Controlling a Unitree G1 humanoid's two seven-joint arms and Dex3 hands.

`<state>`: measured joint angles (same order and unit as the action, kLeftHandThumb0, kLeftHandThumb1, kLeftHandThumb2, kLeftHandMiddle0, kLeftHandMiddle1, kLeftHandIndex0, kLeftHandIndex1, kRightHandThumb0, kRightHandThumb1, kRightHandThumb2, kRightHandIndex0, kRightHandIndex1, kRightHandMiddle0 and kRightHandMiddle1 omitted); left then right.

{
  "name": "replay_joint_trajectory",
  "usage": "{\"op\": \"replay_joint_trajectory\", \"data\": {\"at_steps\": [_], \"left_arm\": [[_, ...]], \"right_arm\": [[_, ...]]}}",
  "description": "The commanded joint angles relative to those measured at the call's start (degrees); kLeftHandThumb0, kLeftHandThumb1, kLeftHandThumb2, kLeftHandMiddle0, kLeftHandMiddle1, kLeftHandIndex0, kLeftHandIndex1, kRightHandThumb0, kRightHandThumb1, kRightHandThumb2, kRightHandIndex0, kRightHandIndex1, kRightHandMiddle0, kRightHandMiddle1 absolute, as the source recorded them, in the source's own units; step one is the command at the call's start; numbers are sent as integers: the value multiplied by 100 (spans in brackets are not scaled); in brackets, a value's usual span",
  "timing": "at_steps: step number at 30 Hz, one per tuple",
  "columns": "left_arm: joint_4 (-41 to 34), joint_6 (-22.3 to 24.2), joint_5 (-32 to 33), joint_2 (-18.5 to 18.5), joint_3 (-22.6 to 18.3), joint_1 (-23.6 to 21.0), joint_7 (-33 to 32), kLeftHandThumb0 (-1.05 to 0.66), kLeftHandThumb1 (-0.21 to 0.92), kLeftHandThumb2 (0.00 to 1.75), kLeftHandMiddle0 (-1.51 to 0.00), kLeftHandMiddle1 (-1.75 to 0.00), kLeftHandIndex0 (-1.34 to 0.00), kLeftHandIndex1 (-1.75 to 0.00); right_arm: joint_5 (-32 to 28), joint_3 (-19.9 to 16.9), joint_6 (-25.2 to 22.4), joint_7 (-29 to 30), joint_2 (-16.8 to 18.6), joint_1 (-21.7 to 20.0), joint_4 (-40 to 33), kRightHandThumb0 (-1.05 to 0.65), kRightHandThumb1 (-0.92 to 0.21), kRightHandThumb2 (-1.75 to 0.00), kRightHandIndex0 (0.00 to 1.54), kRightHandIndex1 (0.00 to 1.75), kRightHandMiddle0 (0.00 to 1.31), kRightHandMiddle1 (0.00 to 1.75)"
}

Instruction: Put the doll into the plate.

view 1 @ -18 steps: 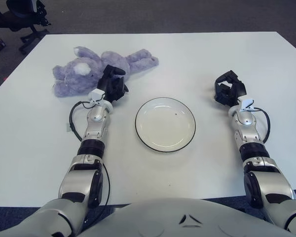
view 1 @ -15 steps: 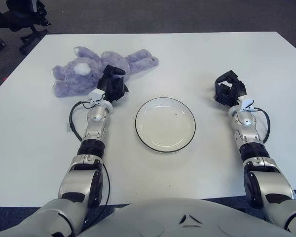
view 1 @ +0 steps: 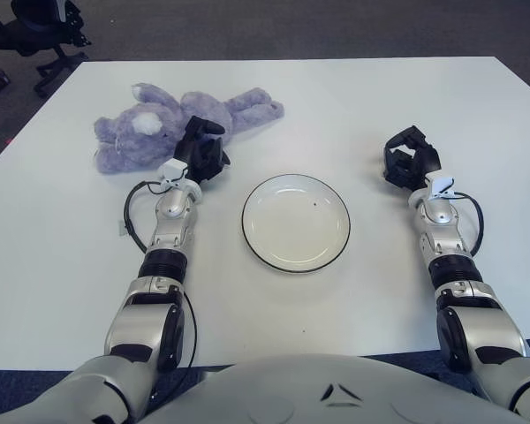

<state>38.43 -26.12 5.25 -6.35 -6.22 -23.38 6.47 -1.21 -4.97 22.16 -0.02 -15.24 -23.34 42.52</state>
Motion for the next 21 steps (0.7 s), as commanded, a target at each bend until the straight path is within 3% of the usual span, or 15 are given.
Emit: {"op": "replay_joint_trajectory", "data": {"at_steps": [1, 7, 13, 20, 21], "left_arm": [[343, 8, -85, 102, 56, 585, 40, -37, 74, 76, -81, -175, -31, -175], [343, 8, -85, 102, 55, 585, 40, -37, 74, 76, -81, -175, -32, -175], [551, -450, 101, 219, -127, 530, 17, -37, 74, 75, -86, -175, -31, -175], [692, -610, 101, 233, -170, 484, 24, -37, 75, 75, -89, -175, -31, -175], [683, -810, 109, 267, -219, 514, -49, -37, 75, 75, -89, -175, -31, -175]], "right_arm": [[204, 124, -366, -31, 77, 521, 341, -40, -62, -92, 86, 175, 39, 175], [204, 125, -365, -31, 77, 521, 342, -40, -62, -92, 86, 175, 39, 175], [219, 140, -355, -10, 99, 451, 433, -40, -62, -92, 86, 175, 39, 175], [219, 147, -350, 1, 101, 439, 451, -40, -62, -92, 86, 175, 39, 175], [218, 147, -348, 13, 108, 436, 448, -40, -62, -92, 86, 175, 39, 175]]}}
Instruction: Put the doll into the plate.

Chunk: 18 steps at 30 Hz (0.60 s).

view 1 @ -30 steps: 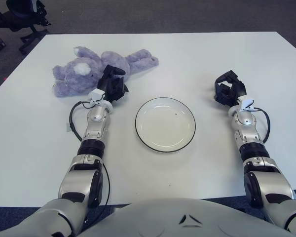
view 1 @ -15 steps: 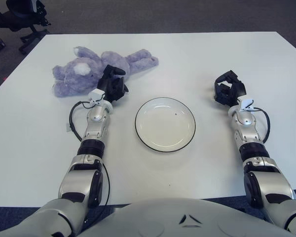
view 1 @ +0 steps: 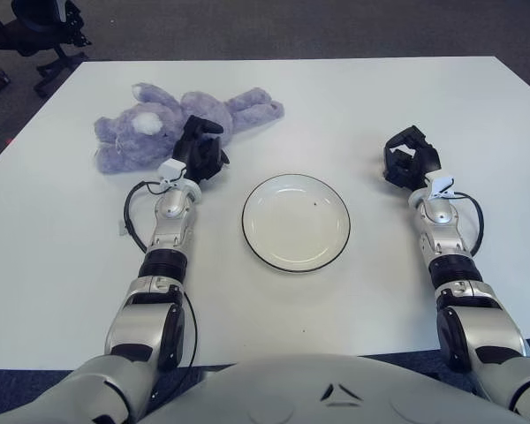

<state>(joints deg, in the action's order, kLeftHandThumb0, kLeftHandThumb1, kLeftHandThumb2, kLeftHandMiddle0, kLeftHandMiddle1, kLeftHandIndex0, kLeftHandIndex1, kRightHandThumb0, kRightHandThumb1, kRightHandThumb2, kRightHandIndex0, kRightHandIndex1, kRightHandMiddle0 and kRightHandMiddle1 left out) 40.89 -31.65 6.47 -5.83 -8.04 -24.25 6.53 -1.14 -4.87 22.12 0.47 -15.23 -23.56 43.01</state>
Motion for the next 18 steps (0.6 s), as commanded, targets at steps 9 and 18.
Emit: {"op": "replay_joint_trajectory", "data": {"at_steps": [9, 18], "left_arm": [[427, -902, 244, 340, -278, 656, 108, -36, 82, 59, -88, -175, -33, -167], [-972, -1098, 684, 422, -143, 1124, 574, -36, 89, 39, -83, -175, -39, -157]], "right_arm": [[206, 129, -295, 13, 130, 455, 403, -40, -62, -92, 85, 175, 39, 175], [211, 127, -264, 52, 151, 492, 367, -40, -62, -92, 86, 175, 39, 175]]}}
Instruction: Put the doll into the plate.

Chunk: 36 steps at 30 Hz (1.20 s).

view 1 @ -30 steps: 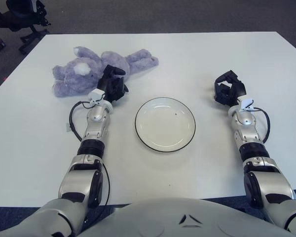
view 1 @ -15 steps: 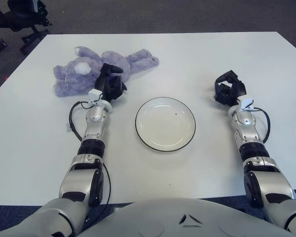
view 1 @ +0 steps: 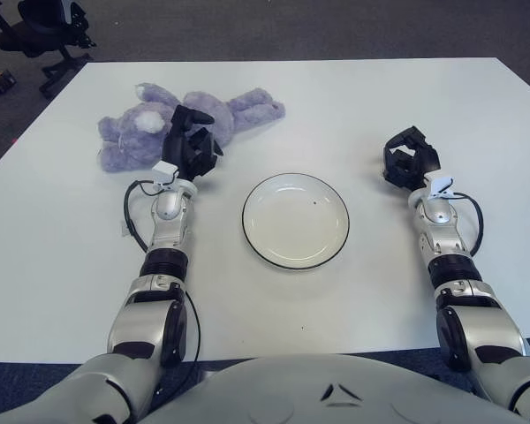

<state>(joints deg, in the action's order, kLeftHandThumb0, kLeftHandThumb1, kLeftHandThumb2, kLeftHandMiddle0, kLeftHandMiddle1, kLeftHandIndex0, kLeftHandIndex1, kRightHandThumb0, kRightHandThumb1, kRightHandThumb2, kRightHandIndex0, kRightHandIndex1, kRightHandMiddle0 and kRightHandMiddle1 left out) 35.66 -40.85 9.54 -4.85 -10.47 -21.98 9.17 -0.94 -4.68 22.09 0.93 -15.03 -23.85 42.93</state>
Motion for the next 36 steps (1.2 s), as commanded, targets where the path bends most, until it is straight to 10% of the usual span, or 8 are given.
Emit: {"op": "replay_joint_trajectory", "data": {"at_steps": [1, 11, 16, 26, 30, 36], "left_arm": [[-534, -170, 376, 314, 113, 932, 325, -36, 90, 36, -81, -175, -40, -155], [-1167, 5, 353, 204, 186, 1191, 421, -36, 92, 31, -76, -175, -43, -152], [-1967, 189, 459, -60, 263, 1435, 674, -5, 91, 19, -65, -134, -49, -130], [-2334, 457, 589, -98, 242, 1547, 801, -1, 92, 16, -63, -126, -47, -130], [-3830, 1545, 1186, -973, -272, 1300, 787, 0, 92, 16, -64, -130, -47, -126], [-4176, 1982, 1247, -1105, -387, 1304, 796, 0, 92, 16, -63, -132, -48, -123]], "right_arm": [[194, 111, -263, 12, 134, 523, 367, -40, -62, -92, 86, 175, 39, 175], [203, 133, -277, 45, 149, 531, 329, -40, -61, -92, 86, 175, 39, 175], [225, 146, -299, 78, 177, 522, 298, -40, -61, -92, 87, 175, 40, 175], [230, 154, -311, 92, 182, 521, 286, -40, -61, -92, 87, 175, 40, 175], [230, 156, -332, 92, 196, 465, 338, -40, -61, -93, 87, 175, 40, 175], [238, 158, -346, 103, 208, 424, 372, -40, -61, -93, 88, 175, 40, 175]]}}
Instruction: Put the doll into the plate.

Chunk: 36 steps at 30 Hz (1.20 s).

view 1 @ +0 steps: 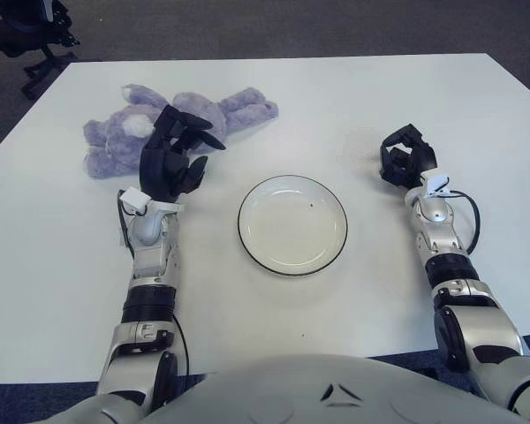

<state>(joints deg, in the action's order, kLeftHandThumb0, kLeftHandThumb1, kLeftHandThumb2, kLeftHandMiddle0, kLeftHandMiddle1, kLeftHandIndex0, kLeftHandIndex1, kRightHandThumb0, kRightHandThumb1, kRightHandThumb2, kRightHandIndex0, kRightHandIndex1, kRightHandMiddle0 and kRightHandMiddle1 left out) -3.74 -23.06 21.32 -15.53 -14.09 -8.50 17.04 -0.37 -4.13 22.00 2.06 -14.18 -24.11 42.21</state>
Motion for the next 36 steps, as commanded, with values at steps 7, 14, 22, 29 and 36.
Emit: {"op": "replay_joint_trajectory", "data": {"at_steps": [7, 14, 22, 29, 36], "left_arm": [[-296, 299, -258, -434, -288, -283, -66, 0, 92, 19, -64, -128, -41, -131], [270, -287, -1380, -821, -437, -501, -287, 0, 92, 16, -56, -128, -53, -129], [702, -565, -3984, -1552, -445, -557, -1449, 25, 91, 9, -68, -121, -52, -64], [796, -537, -4595, -1708, -363, -569, -1837, 37, 92, 4, -73, -118, -55, -22], [678, -113, -5581, -1983, -191, -602, -2338, -23, 92, 3, -78, -156, -54, -13]], "right_arm": [[183, 122, -372, 9, 136, 352, 518, -40, -61, -93, 88, 175, 40, 175], [186, 131, -366, 25, 145, 291, 594, -40, -60, -94, 88, 175, 40, 175], [198, 142, -347, 38, 156, 227, 673, -40, -60, -94, 88, 175, 40, 175], [200, 146, -352, 38, 154, 227, 667, -40, -60, -94, 88, 175, 40, 175], [209, 150, -356, 47, 146, 241, 641, -40, -60, -94, 88, 175, 40, 175]]}}
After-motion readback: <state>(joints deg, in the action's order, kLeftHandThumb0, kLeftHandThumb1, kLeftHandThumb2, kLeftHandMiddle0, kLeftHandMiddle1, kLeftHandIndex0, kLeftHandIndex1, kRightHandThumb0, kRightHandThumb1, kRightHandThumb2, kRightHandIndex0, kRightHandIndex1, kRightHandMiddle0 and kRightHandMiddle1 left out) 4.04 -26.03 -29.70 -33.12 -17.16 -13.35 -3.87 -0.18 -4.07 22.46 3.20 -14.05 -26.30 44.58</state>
